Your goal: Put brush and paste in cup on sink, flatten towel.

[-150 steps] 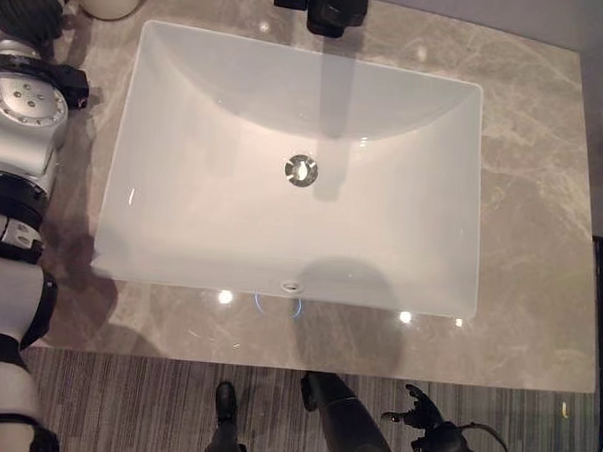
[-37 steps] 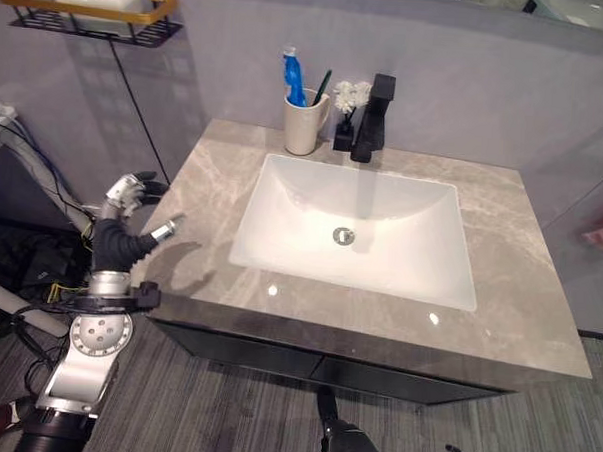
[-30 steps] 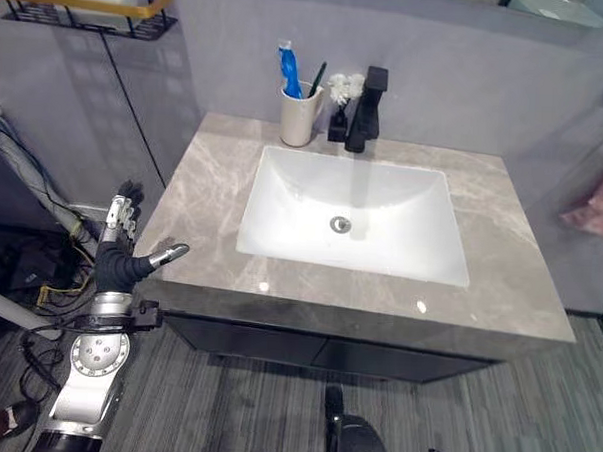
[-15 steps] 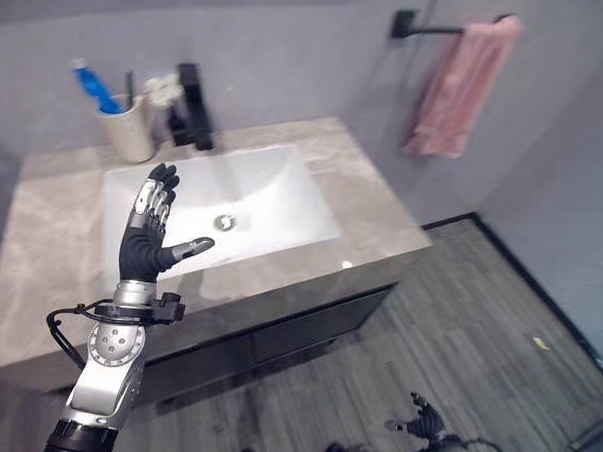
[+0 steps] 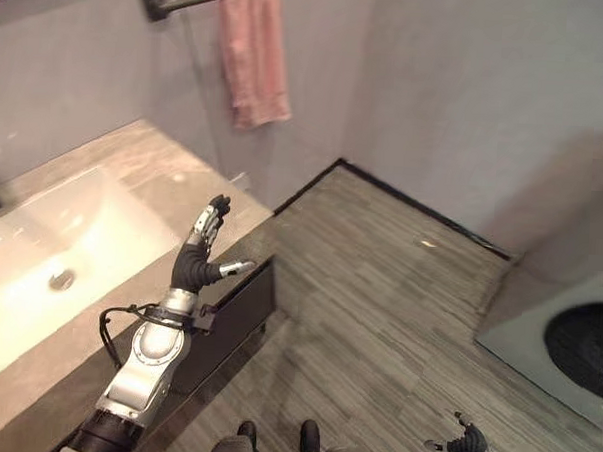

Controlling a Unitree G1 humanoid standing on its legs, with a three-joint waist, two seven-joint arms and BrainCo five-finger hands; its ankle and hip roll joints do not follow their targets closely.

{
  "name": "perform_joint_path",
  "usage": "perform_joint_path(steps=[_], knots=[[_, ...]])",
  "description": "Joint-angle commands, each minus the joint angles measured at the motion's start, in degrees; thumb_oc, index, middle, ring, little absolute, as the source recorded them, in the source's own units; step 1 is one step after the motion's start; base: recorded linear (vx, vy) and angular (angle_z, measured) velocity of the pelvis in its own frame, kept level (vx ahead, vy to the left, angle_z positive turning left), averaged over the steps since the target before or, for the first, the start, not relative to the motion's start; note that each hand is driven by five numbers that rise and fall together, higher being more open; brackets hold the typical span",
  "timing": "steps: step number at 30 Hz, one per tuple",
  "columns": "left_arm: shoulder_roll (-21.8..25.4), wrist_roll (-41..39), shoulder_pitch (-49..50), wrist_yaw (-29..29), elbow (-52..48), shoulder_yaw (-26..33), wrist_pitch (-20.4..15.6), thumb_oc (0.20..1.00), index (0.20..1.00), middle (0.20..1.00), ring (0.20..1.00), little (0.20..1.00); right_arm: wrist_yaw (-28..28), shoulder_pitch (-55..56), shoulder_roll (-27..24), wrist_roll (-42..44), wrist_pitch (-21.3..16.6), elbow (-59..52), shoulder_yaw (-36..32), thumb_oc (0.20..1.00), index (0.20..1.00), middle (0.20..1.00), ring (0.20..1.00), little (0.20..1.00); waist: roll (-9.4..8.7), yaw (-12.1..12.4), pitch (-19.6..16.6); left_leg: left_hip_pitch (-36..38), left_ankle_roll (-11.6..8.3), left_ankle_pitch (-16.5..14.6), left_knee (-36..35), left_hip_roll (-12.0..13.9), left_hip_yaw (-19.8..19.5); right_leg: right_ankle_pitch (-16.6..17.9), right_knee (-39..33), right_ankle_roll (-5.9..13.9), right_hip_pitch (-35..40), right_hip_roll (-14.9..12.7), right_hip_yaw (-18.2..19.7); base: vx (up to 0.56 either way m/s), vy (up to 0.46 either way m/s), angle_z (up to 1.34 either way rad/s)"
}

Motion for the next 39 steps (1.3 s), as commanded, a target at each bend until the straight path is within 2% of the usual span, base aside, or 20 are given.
perform_joint_path(steps=[1, 3, 6, 8, 10, 12, 13, 16, 18, 19, 24, 27, 28, 29, 31, 32, 34, 35, 37, 39], knots=[[0.2, 0.0, 0.1, -2.3, -0.5, -0.5, -1.2, 1.0, 1.0, 1.0, 1.0, 1.0, -0.7, 0.9, -0.7, 3.4, -3.1, -1.9, 0.0, 1.0, 1.0, 1.0, 1.0, 1.0, -0.08, 0.2, -0.1, 1.1, 2.28, -0.4, -0.8, 0.1, 6.4, -3.2, 0.9, 7.75, 0.8, -2.7, -1.6, 0.04, 0.185, -0.66], [-0.1, 3.9, 2.3, -3.1, 6.5, -2.8, 0.2, 1.0, 1.0, 1.0, 1.0, 1.0, -0.2, -0.4, 0.5, 7.8, -3.9, -2.9, -2.0, 1.0, 1.0, 1.0, 1.0, 1.0, 1.05, -1.1, -1.0, 3.9, 3.25, -0.2, -5.7, 0.0, 8.9, -2.6, 1.7, 9.08, -0.4, -3.2, -0.3, 0.02, 0.223, -0.34], [-1.7, 3.5, 3.8, -2.7, 13.0, -2.6, 1.0, 1.0, 1.0, 1.0, 1.0, 1.0, 0.6, -1.6, 1.5, 8.4, -4.2, -4.4, -1.2, 1.0, 1.0, 1.0, 1.0, 1.0, 1.41, -0.7, -1.2, 5.1, 3.96, 0.1, -7.5, 0.1, 11.3, -2.1, 3.4, 10.18, -2.2, -3.9, -0.2, -0.04, 0.092, -1.01], [-2.0, 6.1, 6.3, -2.8, 19.3, -2.3, 2.4, 1.0, 1.0, 1.0, 1.0, 1.0, 1.0, -3.2, 2.7, 7.0, -3.7, -5.1, -0.1, 1.0, 1.0, 1.0, 1.0, 1.0, 1.42, 1.5, -1.5, 7.0, 4.18, -0.5, -8.7, 1.9, 16.6, -2.4, 6.2, 10.97, -3.4, -7.7, -11.0, -0.08, 0.073, -1.1], [-2.5, 7.0, 6.2, -2.5, 22.5, -2.5, 3.0, 1.0, 1.0, 1.0, 1.0, 1.0, 1.1, -3.4, 2.9, 7.2, -3.8, -4.9, -0.1, 1.0, 1.0, 1.0, 1.0, 1.0, 1.3, 1.2, -1.6, 7.4, 4.19, -0.8, -8.1, 1.9, 16.9, -2.5, 6.5, 11.04, -3.3, -7.8, -11.1, 0.0, 0.026, -1.35], [-3.8, 10.1, 6.6, -1.8, 29.3, -2.2, 4.2, 1.0, 1.0, 1.0, 1.0, 1.0, 1.9, -2.3, 3.1, 7.7, -3.9, -5.5, -0.2, 1.0, 1.0, 1.0, 1.0, 1.0, 0.84, 0.9, -2.1, 6.7, 4.19, -2.5, -3.9, 1.4, 17.6, -4.3, 7.1, 9.8, -2.4, -8.1, -11.9, 0.04, 0.021, -0.08], [-3.8, 10.1, 6.5, -1.8, 29.4, -2.2, 4.1, 1.0, 1.0, 1.0, 1.0, 1.0, 1.9, -2.3, 3.1, 7.7, -3.9, -5.5, -0.2, 1.0, 1.0, 1.0, 1.0, 1.0, 0.89, 0.9, -2.1, 6.5, 4.18, -2.7, -3.5, 1.5, 17.6, -4.4, 7.3, 9.79, -2.4, -8.0, -11.9, 0.03, -0.001, 0.04], [-6.3, 11.5, 5.5, -0.8, 36.6, -1.5, 5.7, 1.0, 1.0, 1.0, 1.0, 1.0, 2.1, -1.2, 3.1, 9.2, -3.8, -5.5, -1.0, 1.0, 1.0, 1.0, 1.0, 1.0, 0.47, 0.4, -0.1, 4.8, 3.44, -4.0, 4.5, 1.9, 17.8, -7.5, 13.0, 8.21, -3.4, -7.2, -12.0, 0.0, -0.05, 0.01], [-7.1, 11.7, 5.1, -0.5, 38.6, -1.4, 5.9, 1.0, 1.0, 1.0, 1.0, 1.0, 2.0, -0.9, 3.3, 9.2, -3.7, -4.7, -1.3, 1.0, 1.0, 1.0, 1.0, 1.0, 0.44, 0.3, 0.1, 4.6, 3.47, -4.3, 5.6, 2.2, 17.8, -8.0, 14.1, 8.02, -3.5, -7.0, -12.1, 0.01, -0.06, 0.02], [-8.4, 12.8, 4.0, 0.2, 43.0, -1.1, 6.6, 1.0, 1.0, 1.0, 1.0, 1.0, 1.9, -0.4, 3.7, 9.7, -3.6, -3.1, -1.8, 1.0, 1.0, 1.0, 1.0, 1.0, 0.33, 0.0, 0.5, 4.4, 3.34, -4.4, 7.3, 2.6, 17.6, -8.9, 15.7, 7.39, -3.8, -6.5, -11.6, 0.02, -0.07, -0.03], [-10.4, 12.6, 1.4, 1.1, 51.2, 0.4, 8.0, 1.0, 1.0, 1.0, 1.0, 1.0, 2.9, 0.6, 3.7, 12.1, -3.4, -1.0, -2.5, 1.0, 1.0, 1.0, 1.0, 1.0, 0.1, -0.8, 0.8, 5.2, 2.56, -3.5, 6.0, 4.0, 17.4, -10.4, 16.7, 6.36, -3.6, -5.1, -11.4, 0.06, -0.102, -0.04], [-10.7, 12.7, 0.1, 1.7, 54.6, 1.0, 8.3, 1.0, 1.0, 1.0, 1.0, 1.0, 2.9, 0.8, 3.8, 13.5, -3.7, -0.9, -3.1, 1.0, 1.0, 1.0, 1.0, 1.0, -0.19, -1.4, 0.6, 5.5, 1.89, -2.6, 4.7, 4.7, 17.2, -10.4, 16.2, 5.94, -3.6, -4.6, -11.4, 0.07, -0.116, -0.04], [-10.5, 13.2, -1.2, 2.2, 57.1, 1.4, 8.7, 1.0, 1.0, 1.0, 1.0, 1.0, 3.1, 1.7, 3.6, 13.9, -4.2, -2.3, -2.9, 1.0, 1.0, 1.0, 1.0, 1.0, -0.61, -2.1, 0.3, 4.8, 0.5, 0.1, 5.7, 6.0, 16.8, -10.2, 14.7, 5.2, -3.1, -3.5, -11.1, 0.06, -0.115, -0.03], [-10.5, 13.2, -1.2, 2.2, 57.1, 1.4, 8.7, 1.0, 1.0, 1.0, 1.0, 1.0, 3.1, 1.7, 3.6, 13.9, -4.1, -2.3, -2.9, 1.0, 1.0, 1.0, 1.0, 1.0, -0.58, -2.1, 0.3, 4.7, 0.48, 0.1, 5.8, 6.0, 16.8, -10.2, 14.6, 5.17, -3.1, -3.4, -11.2, 0.09, -0.172, 0.09], [-10.4, 12.7, -2.2, 2.6, 57.8, 1.6, 8.7, 1.0, 1.0, 1.0, 1.0, 1.0, 3.3, 2.4, 2.9, 14.6, -4.5, -3.2, -2.8, 1.0, 1.0, 1.0, 1.0, 1.0, -1.07, -2.4, 0.8, 1.4, -1.14, 5.2, 12.8, 7.6, 16.2, -10.2, 12.4, 3.96, -1.4, -2.2, -11.0, 0.05, -0.181, 0.21], [-10.3, 12.3, -2.8, 2.8, 57.7, 1.5, 8.7, 1.0, 1.0, 1.0, 1.0, 1.0, 3.2, 2.8, 2.3, 14.3, -4.5, -4.4, -2.7, 1.0, 1.0, 1.0, 1.0, 1.0, -1.69, -2.0, 2.1, -1.8, -1.77, 7.9, 19.6, 7.8, 15.7, -9.7, 11.5, 3.29, -0.4, -2.0, -11.0, 0.09, -0.269, 0.28], [-10.4, 11.6, -3.4, 3.1, 57.5, 1.4, 8.6, 1.0, 1.0, 1.0, 1.0, 1.0, 3.4, 3.2, 1.5, 13.9, -4.3, -5.0, -2.3, 1.0, 1.0, 1.0, 1.0, 1.0, -2.07, -1.3, 3.6, -4.2, -1.22, 8.8, 22.1, 8.3, 15.7, -10.2, 9.9, 2.7, 1.6, -1.6, -11.3, 0.12, -0.181, 0.35], [-10.0, 11.2, -3.7, 3.2, 55.5, 0.5, 8.4, 1.0, 1.0, 1.0, 1.0, 1.0, 3.0, 3.4, 0.4, 12.8, -3.8, -5.1, -2.2, 1.0, 1.0, 1.0, 1.0, 1.0, -2.1, -0.5, 4.6, -9.0, -0.95, 8.6, 19.8, 7.6, 16.7, -10.8, 8.7, 2.61, 3.0, -1.8, -12.1, 0.18, -0.09, -0.01], [-9.8, 11.3, -3.9, 3.2, 55.6, 0.3, 8.3, 1.0, 1.0, 1.0, 1.0, 1.0, 3.1, 3.0, 0.3, 12.7, -3.8, -4.7, -2.1, 1.0, 1.0, 1.0, 1.0, 1.0, -2.03, -0.2, 4.7, -10.8, -0.72, 8.4, 17.3, 7.1, 16.9, -11.1, 8.0, 2.76, 3.5, -1.6, -12.1, 0.18, -0.055, 0.15], [-9.5, 11.6, -3.8, 3.6, 55.9, 0.3, 8.1, 1.0, 1.0, 1.0, 1.0, 1.0, 3.0, 2.9, 0.3, 12.6, -3.8, -5.3, -2.0, 1.0, 1.0, 1.0, 1.0, 1.0, -1.45, 0.8, 4.7, -13.3, -0.14, 9.4, 7.3, 6.2, 19.0, -12.1, 7.0, 3.08, 4.9, -0.5, -11.6, 0.34, 0.019, 0.45]])
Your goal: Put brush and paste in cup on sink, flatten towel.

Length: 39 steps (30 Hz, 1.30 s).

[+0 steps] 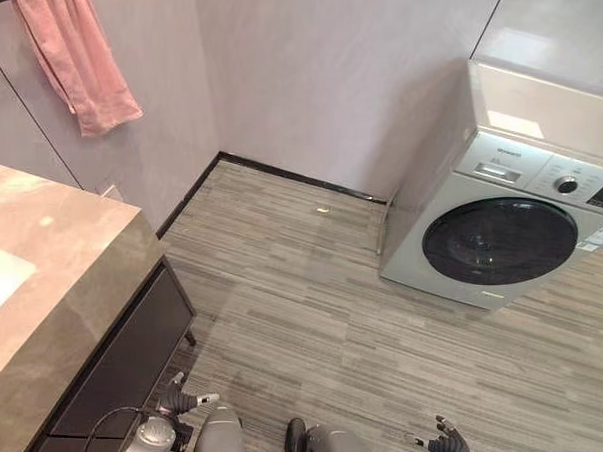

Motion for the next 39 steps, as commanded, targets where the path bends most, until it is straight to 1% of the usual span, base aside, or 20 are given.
perform_joint_path(steps=[1, 6, 7, 11, 12, 13, 14, 16, 17, 18, 20, 22, 23, 25, 30, 32, 34, 35, 37, 39], knots=[[2.0, 0.3, -1.1, 2.3, -1.5, 1.7, -1.6, 1.0, 1.0, 1.0, 1.0, 1.0, -0.3, -0.3, -3.6, -0.2, -1.7, -3.7, -1.1, 1.0, 1.0, 1.0, 1.0, 1.0, 2.9, 1.3, 1.1, -2.4, 2.73, 8.7, -14.6, -1.0, 4.8, 1.3, -8.0, 7.03, 10.2, 2.4, 3.0, 0.48, 0.064, 0.19], [1.7, 1.0, 0.1, 2.5, -1.5, 2.5, -1.8, 1.0, 1.0, 1.0, 1.0, 1.0, -0.1, -1.4, -2.9, -0.1, -1.7, -2.6, -1.2, 1.0, 1.0, 1.0, 1.0, 1.0, 3.14, 2.6, -0.7, -1.5, 2.55, 12.0, -20.8, -0.1, 6.9, 0.6, -10.9, 8.64, 15.2, 1.3, 4.8, 0.4, 0.117, -0.31], [2.2, 0.0, 1.4, 2.5, -2.7, 3.2, -2.0, 1.0, 1.0, 1.0, 1.0, 1.0, 0.5, -2.0, -2.0, -0.6, -1.4, -2.4, -0.4, 1.0, 1.0, 1.0, 1.0, 1.0, 2.33, 3.0, -2.0, -0.2, 4.35, 10.3, -20.1, -0.9, 6.7, -0.7, -10.1, 9.66, 16.2, -0.4, 5.6, 0.58, 0.231, -0.42], [3.1, -0.3, 1.7, 2.4, -2.9, 3.6, -2.2, 1.0, 1.0, 1.0, 1.0, 1.0, 0.3, -2.9, -0.5, -1.5, -1.1, -1.3, -0.3, 1.0, 1.0, 1.0, 1.0, 1.0, 0.32, 4.1, -3.6, -1.1, 6.55, 6.2, -15.2, -2.2, 7.6, 0.4, -6.6, 11.73, 15.8, -3.5, 6.8, 0.41, 0.198, -0.56], [3.3, -0.6, 2.5, 2.2, -3.4, 4.1, -2.3, 1.0, 1.0, 1.0, 1.0, 1.0, 0.6, -2.4, 0.4, -1.3, -0.9, -1.6, -0.9, 1.0, 1.0, 1.0, 1.0, 1.0, -1.05, 4.3, -4.6, -0.5, 7.97, 2.7, -13.0, -3.5, 8.8, 3.8, -4.1, 13.66, 15.6, -6.0, 6.9, 0.46, 0.27, -0.33], [3.3, -0.6, 2.5, 2.2, -3.4, 4.0, -2.3, 1.0, 1.0, 1.0, 1.0, 1.0, 0.6, -2.4, 0.4, -1.3, -0.9, -1.6, -0.9, 1.0, 1.0, 1.0, 1.0, 1.0, -0.96, 4.4, -4.7, -0.7, 7.95, 2.8, -13.0, -3.4, 8.8, 3.9, -4.1, 13.63, 15.4, -5.9, 6.9, 0.56, 0.386, -0.18], [3.9, -0.8, 2.9, 1.7, -4.9, 3.8, -2.2, 1.0, 1.0, 1.0, 1.0, 1.0, 0.8, -2.6, 1.1, -1.7, -0.8, -1.0, -0.8, 1.0, 1.0, 1.0, 1.0, 1.0, -1.75, 5.0, -5.2, 0.8, 9.51, -0.2, -12.1, -5.0, 9.1, 11.5, 2.8, 15.8, 13.2, -8.0, 6.8, 0.25, 0.202, -0.05], [4.2, -0.6, 2.5, 1.7, -5.3, 3.3, -2.2, 1.0, 1.0, 1.0, 1.0, 1.0, 0.9, -2.9, 1.3, -1.5, -0.6, -1.4, -0.5, 1.0, 1.0, 1.0, 1.0, 1.0, -1.4, 4.9, -4.9, 1.7, 9.93, -1.1, -12.2, -5.1, 8.9, 14.5, 6.7, 16.02, 10.6, -8.2, 6.6, 0.32, 0.281, -0.03], [5.2, 0.5, 2.3, 1.5, -7.2, 2.5, -1.8, 1.0, 1.0, 1.0, 1.0, 1.0, 1.0, -3.4, 1.6, -1.5, -0.6, -2.7, 0.1, 1.0, 1.0, 1.0, 1.0, 1.0, -0.62, 4.3, -3.9, 4.3, 10.59, -2.7, -12.7, -5.2, 8.9, 17.8, 14.1, 16.41, 6.8, -7.9, 4.9, 0.3, 0.272, -0.22], [5.2, 0.5, 2.3, 1.5, -7.2, 2.5, -1.8, 1.0, 1.0, 1.0, 1.0, 1.0, 1.0, -3.4, 1.6, -1.5, -0.6, -2.7, 0.1, 1.0, 1.0, 1.0, 1.0, 1.0, -0.54, 4.3, -4.0, 4.2, 10.56, -2.6, -12.7, -5.1, 8.9, 17.9, 14.0, 16.37, 6.7, -7.8, 4.9, 0.34, 0.273, -0.13], [5.8, 1.1, 1.5, 1.9, -8.3, 2.1, -1.8, 1.0, 1.0, 1.0, 1.0, 1.0, 1.1, -3.7, 1.8, -1.5, -0.7, -4.6, 0.8, 1.0, 1.0, 1.0, 1.0, 1.0, 1.01, 2.5, -2.6, 9.4, 10.62, -3.3, -15.9, -5.4, 7.2, 15.2, 17.9, 15.34, 0.0, -5.6, 3.5, 0.31, 0.217, 0.24], [5.7, 1.5, 0.7, 1.8, -7.6, 1.7, -1.7, 1.0, 1.0, 1.0, 1.0, 1.0, 1.4, -3.8, 2.1, -1.3, -0.9, -4.5, 1.0, 1.0, 1.0, 1.0, 1.0, 1.0, 2.19, 1.0, -1.8, 14.6, 9.71, -4.3, -18.1, -5.9, 5.8, 11.4, 11.3, 13.71, -5.0, -7.9, -3.1, 0.44, 0.19, 0.73], [5.7, 1.5, 0.7, 1.8, -7.5, 1.7, -1.7, 1.0, 1.0, 1.0, 1.0, 1.0, 1.4, -3.8, 2.1, -1.3, -0.9, -4.5, 1.0, 1.0, 1.0, 1.0, 1.0, 1.0, 2.23, 0.8, -1.5, 15.0, 9.66, -4.5, -18.1, -6.0, 5.6, 11.2, 11.3, 13.7, -4.6, -8.0, -3.3, 0.49, 0.091, 0.5], [5.5, 2.8, -0.1, 1.2, -6.4, 1.1, -1.7, 1.0, 1.0, 1.0, 1.0, 1.0, 1.3, -3.4, 1.8, -1.0, -1.0, -4.6, 0.8, 1.0, 1.0, 1.0, 1.0, 1.0, 1.82, -1.6, -0.8, 19.3, 9.01, -5.8, -19.1, -7.5, 2.4, 11.0, 0.0, 13.78, -9.0, -4.5, 1.6, 0.51, 0.024, 0.46], [4.4, 4.4, -0.1, 0.8, -3.4, 1.1, -2.2, 1.0, 1.0, 1.0, 1.0, 1.0, 2.0, -1.5, 1.7, -2.0, -0.8, -4.9, 0.3, 1.0, 1.0, 1.0, 1.0, 1.0, 2.19, -4.5, -1.2, 26.7, 7.79, -6.9, -21.7, -8.3, -3.7, 17.4, -12.4, 16.12, -14.8, -3.4, 5.4, 0.41, 0.013, 0.7], [3.7, 5.3, -0.2, 0.3, -1.5, 0.5, -2.3, 1.0, 1.0, 1.0, 1.0, 1.0, 2.3, -0.8, 1.4, -2.6, -0.7, -4.1, 0.1, 1.0, 1.0, 1.0, 1.0, 1.0, 2.68, -6.1, -1.8, 29.8, 7.6, -7.2, -21.9, -8.2, -7.6, 18.3, -11.7, 16.45, -15.6, -1.1, 10.2, 0.54, 0.004, 0.97], [3.3, 5.6, -0.1, -0.2, -1.0, -0.2, -2.3, 1.0, 1.0, 1.0, 1.0, 1.0, 2.4, 0.0, 1.4, -2.4, -0.7, -3.6, -0.2, 1.0, 1.0, 1.0, 1.0, 1.0, 2.58, -6.7, -2.5, 30.7, 7.28, -7.2, -22.1, -8.6, -9.4, 18.8, -10.3, 16.48, -15.3, -0.7, 11.5, 0.36, -0.029, 1.22], [2.6, 6.2, -0.9, -0.7, 0.4, -1.4, -2.4, 1.0, 1.0, 1.0, 1.0, 1.0, 2.5, 1.4, 1.1, -1.5, -0.9, -2.2, -0.8, 1.0, 1.0, 1.0, 1.0, 1.0, 2.9, -8.5, -4.3, 32.4, 6.95, -7.1, -20.9, -8.6, -13.9, 19.2, -7.9, 15.92, -14.1, 2.0, 17.7, 0.42, -0.081, 1.6], [2.0, 6.1, -1.0, -0.7, 1.1, -1.6, -2.3, 1.0, 1.0, 1.0, 1.0, 1.0, 2.6, 1.9, 0.9, -1.3, -0.8, -1.2, -1.1, 1.0, 1.0, 1.0, 1.0, 1.0, 3.31, -8.8, -4.9, 32.8, 6.45, -7.0, -19.6, -8.3, -14.7, 19.7, -8.5, 15.77, -13.1, 2.0, 17.0, 0.34, -0.085, 2.04], [0.9, 4.7, -1.1, -0.5, 2.1, -1.6, -2.0, 1.0, 1.0, 1.0, 1.0, 1.0, 2.4, 2.2, 0.0, -0.7, -0.8, 0.7, -1.4, 1.0, 1.0, 1.0, 1.0, 1.0, 3.94, -8.7, -5.4, 29.5, 3.76, -2.8, -10.3, -7.8, -15.4, 18.6, -7.3, 13.81, -10.5, 2.7, 15.8, 0.37, -0.134, 0.81]])
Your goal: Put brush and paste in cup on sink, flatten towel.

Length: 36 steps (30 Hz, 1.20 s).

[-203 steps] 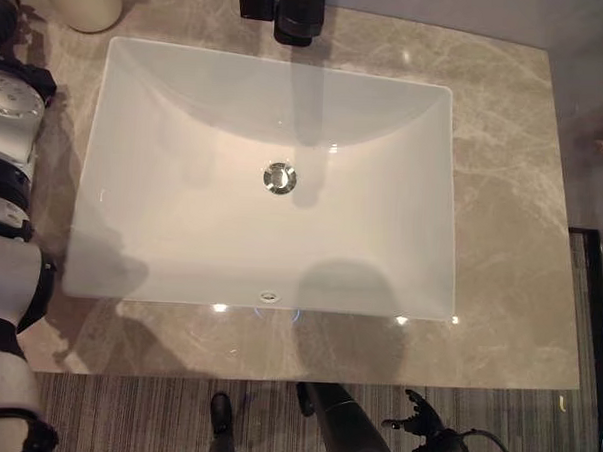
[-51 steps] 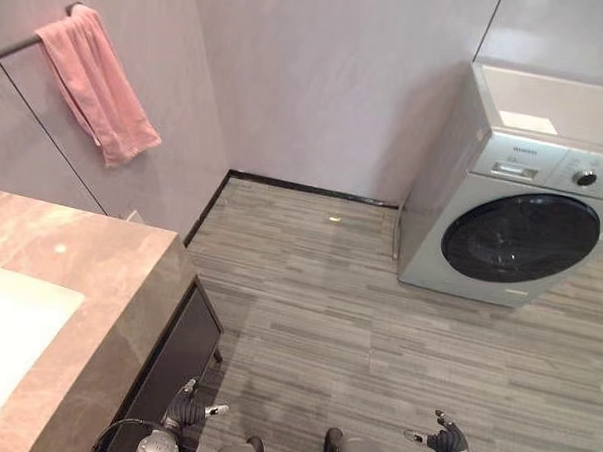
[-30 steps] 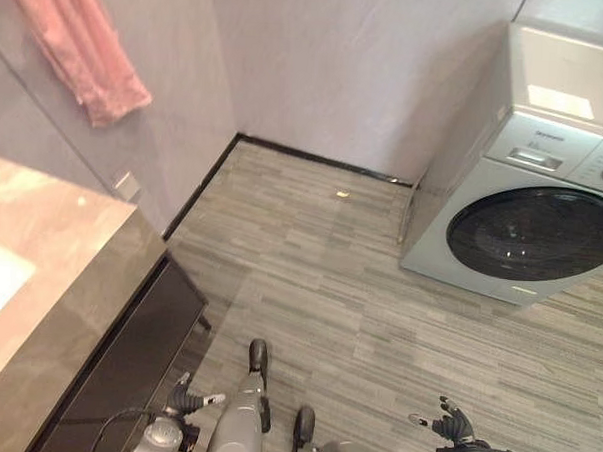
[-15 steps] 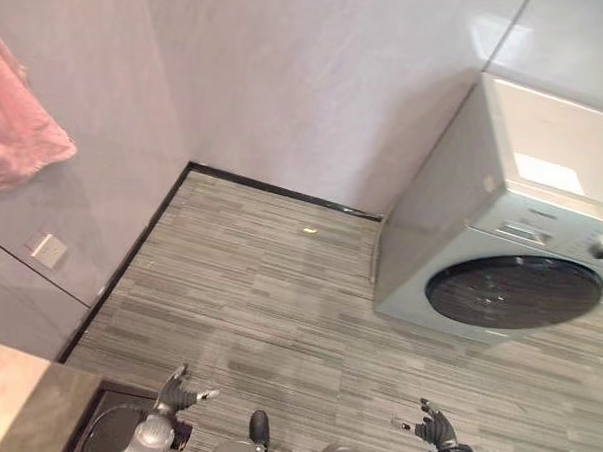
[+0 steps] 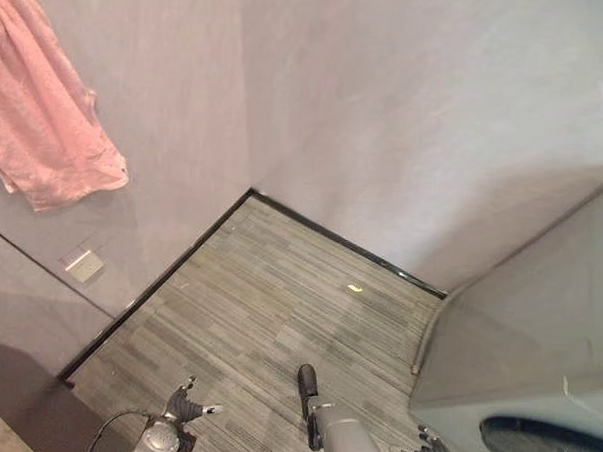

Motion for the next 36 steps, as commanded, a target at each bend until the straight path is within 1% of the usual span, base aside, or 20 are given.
perform_joint_path(steps=[1, 4, 5, 6, 7, 8, 9, 11, 13, 16, 18, 21, 22, 23, 24, 28, 31, 34, 35, 36], knots=[[2.4, -1.6, -3.3, 0.5, -1.4, 2.0, -0.8, 1.0, 1.0, 1.0, 1.0, 1.0, 0.1, -1.0, -3.4, 0.9, -1.2, -1.2, -0.6, 1.0, 1.0, 1.0, 1.0, 1.0, -1.76, -1.0, 2.3, -7.2, -1.98, 15.6, 12.0, -4.9, 4.5, 1.8, -5.8, 6.14, 3.5, -1.1, -1.3, 0.31, -0.113, 0.64], [2.4, -2.9, -3.7, 0.9, -1.4, 2.4, -0.8, 1.0, 1.0, 1.0, 1.0, 1.0, -0.1, -1.2, -3.8, 1.0, -1.3, -1.1, -0.3, 1.0, 1.0, 1.0, 1.0, 1.0, -2.19, -0.8, 2.8, -10.9, -2.77, 17.6, 17.9, -4.4, 6.3, 0.6, -5.8, 4.97, 4.7, -2.0, -2.5, 0.15, -0.105, 0.82], [2.9, -4.0, -3.8, 1.3, -1.3, 3.0, -0.9, 1.0, 1.0, 1.0, 1.0, 1.0, -0.3, -1.7, -4.3, 1.7, -1.5, -1.2, 0.0, 1.0, 1.0, 1.0, 1.0, 1.0, -3.33, -0.6, 3.6, -15.9, -1.49, 16.9, 20.1, -2.4, 13.9, -1.1, -6.3, 3.73, 7.0, -3.4, -4.3, 0.13, -0.156, 0.73], [3.1, -4.1, -4.4, 1.3, -1.1, 2.8, -0.8, 1.0, 1.0, 1.0, 1.0, 1.0, -0.5, -2.4, -4.4, 1.9, -1.6, -0.8, 0.2, 1.0, 1.0, 1.0, 1.0, 1.0, -3.43, -0.4, 4.1, -18.2, -0.83, 15.8, 19.9, -0.6, 17.6, -2.0, -6.5, 3.41, 7.9, -3.8, -5.4, 0.19, -0.182, 0.72], [3.2, -3.7, -4.7, 1.3, -0.9, 2.5, -0.8, 1.0, 1.0, 1.0, 1.0, 1.0, -0.8, -2.5, -4.4, 2.2, -1.6, -0.7, 0.1, 1.0, 1.0, 1.0, 1.0, 1.0, -3.23, -0.5, 4.4, -19.7, -0.28, 14.6, 17.2, 2.1, 23.1, -3.0, -6.7, 3.33, 8.8, -4.4, -6.9, 0.09, -0.065, 0.84], [3.2, -3.7, -4.8, 1.3, -0.9, 2.5, -0.8, 1.0, 1.0, 1.0, 1.0, 1.0, -0.8, -2.5, -4.4, 2.2, -1.6, -0.7, 0.1, 1.0, 1.0, 1.0, 1.0, 1.0, -3.33, -0.6, 4.2, -19.8, -0.26, 14.8, 17.1, 2.0, 23.1, -3.0, -6.7, 3.35, 8.6, -4.5, -6.9, 0.12, -0.034, 0.68], [3.6, -3.0, -5.0, 1.2, -1.0, 2.0, -0.8, 1.0, 1.0, 1.0, 1.0, 1.0, -1.0, -2.7, -4.4, 2.4, -1.7, -0.9, 0.1, 1.0, 1.0, 1.0, 1.0, 1.0, -3.53, -0.4, 4.4, -21.3, 0.55, 12.2, 13.8, 3.3, 27.1, -4.0, -7.0, 3.66, 9.5, -5.6, -8.3, 0.11, 0.014, 1.12], [4.2, -2.1, -5.2, 1.4, -0.2, 1.8, -0.9, 1.0, 1.0, 1.0, 1.0, 1.0, -1.2, -3.0, -4.4, 1.9, -1.7, -1.5, 0.3, 1.0, 1.0, 1.0, 1.0, 1.0, -3.37, 0.2, 4.8, -23.7, 1.15, 9.8, 7.1, 3.5, 28.4, -5.8, -6.6, 4.42, 10.1, -6.5, -9.8, 0.22, 0.104, 0.96], [5.3, -1.9, -5.8, 2.1, 1.0, 2.0, -0.9, 1.0, 1.0, 1.0, 1.0, 1.0, -1.4, -3.4, -4.1, 0.8, -1.8, -2.2, 1.0, 1.0, 1.0, 1.0, 1.0, 1.0, -2.95, 1.3, 4.6, -27.6, -0.51, 16.3, -1.4, 6.5, 27.4, -7.4, -6.4, 5.01, 12.3, -6.9, -10.2, 0.33, 0.192, 0.35], [6.0, -1.6, -5.9, 2.2, 1.2, 2.2, -0.9, 1.0, 1.0, 1.0, 1.0, 1.0, -1.4, -3.6, -3.8, -0.7, -1.6, -2.0, 1.6, 1.0, 1.0, 1.0, 1.0, 1.0, -2.61, 2.2, 4.4, -28.6, -2.16, 21.1, -6.5, 9.4, 29.1, -9.0, -7.4, 5.5, 16.3, -7.5, -10.0, 0.26, 0.161, 0.18], [6.1, -1.6, -5.9, 2.1, 1.1, 2.2, -0.9, 1.0, 1.0, 1.0, 1.0, 1.0, -1.3, -3.4, -3.7, -1.3, -1.5, -1.8, 1.7, 1.0, 1.0, 1.0, 1.0, 1.0, -2.57, 2.2, 4.2, -28.6, -2.42, 22.1, -6.9, 10.0, 30.2, -9.3, -7.5, 5.75, 17.3, -8.0, -9.8, 0.3, 0.238, 0.0], [7.0, -0.5, -5.8, 1.8, -1.0, 1.2, -1.2, 1.0, 1.0, 1.0, 1.0, 1.0, -0.9, -3.8, -3.0, -3.9, -0.9, -2.3, 2.1, 1.0, 1.0, 1.0, 1.0, 1.0, -3.51, 2.4, 3.1, -29.1, -0.45, 17.9, -1.5, 6.6, 29.4, -8.6, -7.3, 8.05, 19.3, -12.7, -8.8, 0.39, 0.414, -0.06], [7.0, -0.5, -5.8, 1.8, -1.0, 1.2, -1.2, 1.0, 1.0, 1.0, 1.0, 1.0, -0.9, -3.8, -3.0, -3.9, -0.9, -2.3, 2.1, 1.0, 1.0, 1.0, 1.0, 1.0, -3.45, 2.4, 2.9, -29.3, -0.45, 18.0, -1.5, 6.7, 29.4, -8.5, -7.3, 8.03, 19.1, -12.7, -8.8, 0.3, 0.354, 0.1], [8.1, 0.1, -4.8, 1.2, -4.4, 1.0, -1.3, 1.0, 1.0, 1.0, 1.0, 1.0, -0.4, -4.0, -2.8, -4.4, -0.7, -3.4, 2.1, 1.0, 1.0, 1.0, 1.0, 1.0, -4.28, 3.0, 2.5, -29.2, 1.05, 14.3, 1.6, 5.5, 30.6, -6.1, -6.7, 9.35, 18.8, -15.4, -8.2, 0.18, 0.227, 0.09], [8.2, 0.1, -4.8, 1.2, -4.5, 1.0, -1.3, 1.0, 1.0, 1.0, 1.0, 1.0, -0.4, -4.0, -2.8, -4.4, -0.7, -3.4, 2.1, 1.0, 1.0, 1.0, 1.0, 1.0, -4.25, 3.0, 2.4, -29.4, 1.04, 14.4, 1.5, 5.5, 30.7, -6.0, -6.7, 9.33, 18.6, -15.4, -8.2, 0.25, 0.335, -0.01], [10.5, 0.4, -2.6, 0.4, -11.3, 0.7, -1.6, 1.0, 1.0, 1.0, 1.0, 1.0, -0.2, -5.2, -2.1, -4.5, -0.2, -8.1, 3.3, 1.0, 1.0, 1.0, 1.0, 1.0, -4.31, 4.5, 2.5, -26.8, 3.74, 9.8, 3.0, 3.0, 32.3, 2.7, -0.8, 9.81, 15.9, -20.0, -9.8, 0.22, 0.365, -0.02], [10.7, 0.5, -1.4, -0.5, -13.0, 0.4, -1.6, 1.0, 1.0, 1.0, 1.0, 1.0, 0.8, -4.7, -1.7, -3.8, -0.7, -10.0, 4.1, 1.0, 1.0, 1.0, 1.0, 1.0, -3.38, 3.2, 1.9, -22.2, 4.68, 9.2, -1.1, -0.1, 29.7, -0.8, 3.6, 8.85, 13.4, -13.2, -5.1, 0.26, 0.328, -0.17], [10.5, 0.8, -0.9, -0.8, -13.4, 0.5, -1.6, 1.0, 1.0, 1.0, 1.0, 1.0, 1.0, -4.1, -1.7, -4.0, -0.8, -11.4, 4.9, 1.0, 1.0, 1.0, 1.0, 1.0, -2.6, 2.7, 1.7, -19.2, 4.9, 9.1, -4.0, -1.1, 28.7, -3.2, 3.8, 8.18, 11.0, -10.5, -6.7, 0.24, 0.25, 0.52], [10.0, 0.8, -0.8, -1.0, -12.8, 0.4, -1.6, 1.0, 1.0, 1.0, 1.0, 1.0, 1.1, -4.0, -1.7, -3.5, -1.0, -12.4, 5.0, 1.0, 1.0, 1.0, 1.0, 1.0, -1.73, 1.7, 2.0, -16.7, 4.64, 9.9, -6.2, -1.6, 26.9, -5.3, 3.2, 7.6, 7.5, -6.6, -6.5, 0.17, 0.122, 0.42], [10.0, 0.8, -0.8, -0.9, -12.7, 0.4, -1.6, 1.0, 1.0, 1.0, 1.0, 1.0, 1.1, -4.0, -1.7, -3.5, -1.0, -12.4, 5.0, 1.0, 1.0, 1.0, 1.0, 1.0, -1.69, 1.6, 2.1, -16.5, 4.62, 9.9, -6.3, -1.7, 26.8, -5.5, 3.3, 7.59, 7.7, -6.7, -6.7, 0.33, 0.196, 0.46]])
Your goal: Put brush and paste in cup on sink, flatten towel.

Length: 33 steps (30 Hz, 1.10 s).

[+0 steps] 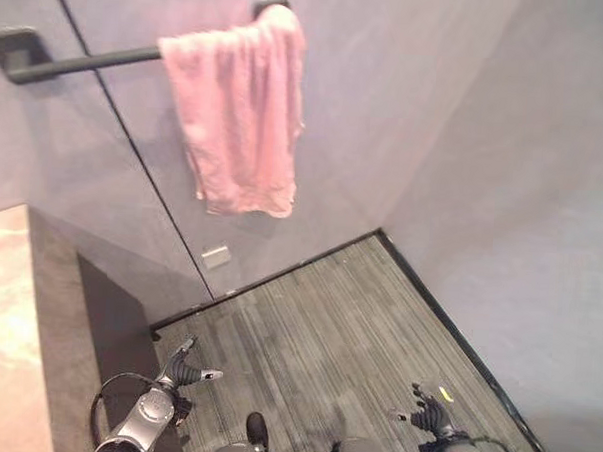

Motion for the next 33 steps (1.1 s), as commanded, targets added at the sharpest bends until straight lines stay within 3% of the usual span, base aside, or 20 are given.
perform_joint_path(steps=[1, 5, 6, 8, 9, 13, 15, 16, 17, 18, 20, 21, 22, 23, 25, 26, 29, 30, 33], knots=[[1.0, 0.9, 1.1, -0.3, -0.6, 0.1, -1.6, 1.0, 1.0, 1.0, 1.0, 1.0, 0.0, 0.6, -0.7, 0.9, -1.3, -1.7, 0.1, 1.0, 1.0, 1.0, 1.0, 1.0, -0.24, -2.8, 0.4, 0.5, -6.25, -2.1, 6.7, 0.4, -3.7, 12.2, -13.7, 1.6, 1.8, 5.0, 1.6, 0.17, 0.072, 0.6], [0.1, 1.2, 1.2, -0.5, -0.2, -0.6, -1.7, 1.0, 1.0, 1.0, 1.0, 1.0, -0.4, 0.9, -1.2, 1.0, -1.4, -2.6, 0.1, 1.0, 1.0, 1.0, 1.0, 1.0, -0.17, -4.2, 1.0, 3.7, -6.63, -3.2, 5.9, -0.6, -6.4, 14.6, -19.9, 1.9, 0.0, 5.5, 1.1, 0.29, 0.027, 0.69], [-0.3, 1.7, 1.3, -0.8, 0.5, -1.2, -1.8, 1.0, 1.0, 1.0, 1.0, 1.0, -0.4, 1.1, -1.4, 0.7, -1.3, -3.0, -0.1, 1.0, 1.0, 1.0, 1.0, 1.0, -0.11, -5.4, 1.3, 5.5, -6.79, -4.1, 6.0, -1.0, -8.8, 17.1, -22.6, 2.68, -3.0, 4.9, 3.6, 0.2, -0.025, 0.5], [-0.6, 1.9, 1.4, -0.9, 1.0, -1.5, -2.0, 1.0, 1.0, 1.0, 1.0, 1.0, -0.4, 1.2, -1.5, 0.1, -1.2, -2.7, 0.0, 1.0, 1.0, 1.0, 1.0, 1.0, 0.02, -5.7, 1.6, 6.7, -7.08, -4.3, 6.2, -1.0, -10.1, 18.1, -23.4, 3.14, -3.1, 4.6, 3.8, 0.23, -0.041, 0.65], [-1.0, 1.8, 1.1, -1.0, 0.5, -2.5, -2.0, 1.0, 1.0, 1.0, 1.0, 1.0, -1.0, 1.0, -2.0, -1.6, -1.0, -1.9, 0.4, 1.0, 1.0, 1.0, 1.0, 1.0, -0.26, -5.4, 1.1, 7.2, -7.37, -4.2, 7.0, -1.5, -12.3, 18.3, -22.7, 3.09, -2.0, 4.0, 3.5, 0.17, -0.047, 0.7], [-1.3, 1.7, 1.2, -0.6, 0.4, -2.1, -1.9, 1.0, 1.0, 1.0, 1.0, 1.0, -1.5, -0.1, -2.6, -2.9, -0.5, -0.9, 0.9, 1.0, 1.0, 1.0, 1.0, 1.0, -0.56, -4.7, 0.1, 7.4, -7.85, -5.2, 8.4, -1.2, -13.2, 18.9, -23.2, 2.15, 0.0, 3.6, 2.0, 0.16, -0.131, 0.89], [-1.3, -0.5, 1.6, -0.3, -0.6, -0.8, -1.8, 1.0, 1.0, 1.0, 1.0, 1.0, -1.7, -0.7, -4.1, -2.4, -0.8, -0.8, 0.5, 1.0, 1.0, 1.0, 1.0, 1.0, -0.56, -3.7, 0.5, 3.5, -11.09, -2.3, 20.5, -0.1, -11.8, 18.2, -24.6, 0.8, 3.0, 3.1, -0.6, 0.13, -0.156, 0.14], [-1.3, -0.5, 1.6, -0.3, -0.6, -0.8, -1.8, 1.0, 1.0, 1.0, 1.0, 1.0, -1.7, -0.7, -4.1, -2.4, -0.8, -0.8, 0.5, 1.0, 1.0, 1.0, 1.0, 1.0, -0.68, -3.9, 0.3, 3.2, -11.08, -2.1, 20.5, -0.3, -11.9, 18.3, -24.7, 0.82, 2.8, 2.9, -0.6, 0.03, -0.144, 0.34], [-1.3, -1.0, 0.6, -0.5, -1.0, -0.8, -1.5, 1.0, 1.0, 1.0, 1.0, 1.0, -2.1, -1.7, -5.0, -1.8, -0.8, -0.5, 0.6, 1.0, 1.0, 1.0, 1.0, 1.0, -1.68, -3.2, 1.9, -2.8, -13.7, 1.6, 31.1, 1.5, -8.7, 17.8, -26.1, -0.33, 5.6, 1.9, -2.1, 0.0, -0.131, 0.41], [-1.3, -1.2, -0.1, -0.4, -1.0, -0.7, -1.4, 1.0, 1.0, 1.0, 1.0, 1.0, -2.3, -2.0, -5.6, -1.7, -0.8, -0.5, 0.6, 1.0, 1.0, 1.0, 1.0, 1.0, -2.13, -2.6, 2.7, -4.8, -14.04, 2.1, 34.8, 2.6, -7.2, 17.5, -26.6, -0.99, 6.7, 1.7, -2.8, 0.07, -0.187, 0.79], [-1.0, -1.5, -0.8, -0.2, -0.8, -0.8, -1.2, 1.0, 1.0, 1.0, 1.0, 1.0, -2.6, -1.9, -6.2, -0.6, -0.9, -0.9, 0.0, 1.0, 1.0, 1.0, 1.0, 1.0, -2.23, -3.0, 2.3, -6.2, -12.95, 2.5, 29.7, 9.4, -0.6, 16.0, -27.7, -1.07, 8.9, 1.0, -4.4, 0.1, -0.073, 0.45], [-1.0, -1.5, -0.8, -0.2, -0.8, -0.9, -1.2, 1.0, 1.0, 1.0, 1.0, 1.0, -2.6, -1.8, -6.2, -0.6, -0.9, -0.9, 0.0, 1.0, 1.0, 1.0, 1.0, 1.0, -2.18, -2.9, 2.3, -6.0, -12.98, 2.4, 29.6, 9.5, -0.4, 16.0, -27.8, -1.07, 9.1, 1.1, -4.3, 0.09, 0.058, 0.11], [-1.1, -1.6, -0.8, -0.2, -0.7, -1.0, -1.2, 1.0, 1.0, 1.0, 1.0, 1.0, -2.8, -1.3, -6.3, 0.0, -0.9, -0.9, -0.6, 1.0, 1.0, 1.0, 1.0, 1.0, -1.96, -3.0, 1.8, -5.3, -12.62, 1.7, 23.6, 12.3, 1.8, 15.4, -28.0, -0.32, 9.6, 0.2, -5.1, 0.18, 0.229, 0.43], [-1.0, -1.6, -1.1, 0.6, -0.4, -1.1, -1.6, 1.0, 1.0, 1.0, 1.0, 1.0, -2.6, -0.9, -6.4, 3.1, -1.5, -2.4, -2.0, 1.0, 1.0, 1.0, 1.0, 1.0, -0.77, -2.5, 1.4, -4.3, -13.27, 2.7, 10.8, 14.1, 0.4, 14.3, -27.9, 1.24, 9.7, -0.5, -4.7, 0.17, 0.227, 0.39], [-1.2, -1.9, -1.2, 0.8, -0.4, -1.2, -1.7, 1.0, 1.0, 1.0, 1.0, 1.0, -2.5, -1.0, -6.4, 3.8, -1.6, -2.2, -2.4, 1.0, 1.0, 1.0, 1.0, 1.0, -0.41, -2.3, 1.2, -4.4, -13.5, 3.8, 8.9, 14.6, -1.1, 14.1, -27.4, 1.47, 9.3, -1.0, -4.7, 0.14, 0.188, 0.11], [-1.5, -2.7, -0.7, 1.3, 0.0, -1.0, -1.8, 1.0, 1.0, 1.0, 1.0, 1.0, -1.9, -1.8, -6.0, 6.2, -1.7, -1.8, -3.1, 1.0, 1.0, 1.0, 1.0, 1.0, 0.48, -2.2, 1.1, -4.5, -13.58, 3.7, 9.2, 13.7, -5.1, 13.5, -26.0, 1.93, 8.9, -2.0, -3.5, 0.14, 0.172, -0.18], [-0.9, -1.9, -0.5, 0.8, -1.4, -1.8, -1.7, 1.0, 1.0, 1.0, 1.0, 1.0, -2.1, -2.2, -5.8, 7.4, -1.9, -2.9, -4.1, 1.0, 1.0, 1.0, 1.0, 1.0, 0.76, -2.7, 1.1, -4.2, -13.33, 2.2, 9.5, 11.9, -5.4, 14.5, -25.9, 2.69, 8.7, -3.5, -2.4, 0.12, 0.257, -0.37], [-0.1, -1.7, 0.0, 0.7, -3.1, -1.5, -1.8, 1.0, 1.0, 1.0, 1.0, 1.0, -2.4, -3.2, -5.6, 8.0, -2.0, -4.9, -4.6, 1.0, 1.0, 1.0, 1.0, 1.0, 0.23, -2.1, 1.3, -4.4, -12.36, -0.2, 11.6, 10.2, -5.7, 15.3, -25.9, 3.29, 8.6, -4.5, -0.6, 0.05, 0.13, -0.15], [1.0, -1.6, 1.2, 0.3, -5.5, -1.1, -2.1, 1.0, 1.0, 1.0, 1.0, 1.0, -2.8, -3.7, -5.2, 8.6, -2.1, -6.5, -5.4, 1.0, 1.0, 1.0, 1.0, 1.0, -0.33, -1.2, 1.1, -4.6, -11.15, -2.4, 13.4, 9.0, -4.2, 16.2, -26.3, 4.14, 8.8, -6.3, 0.5, 0.07, 0.217, -0.33]])
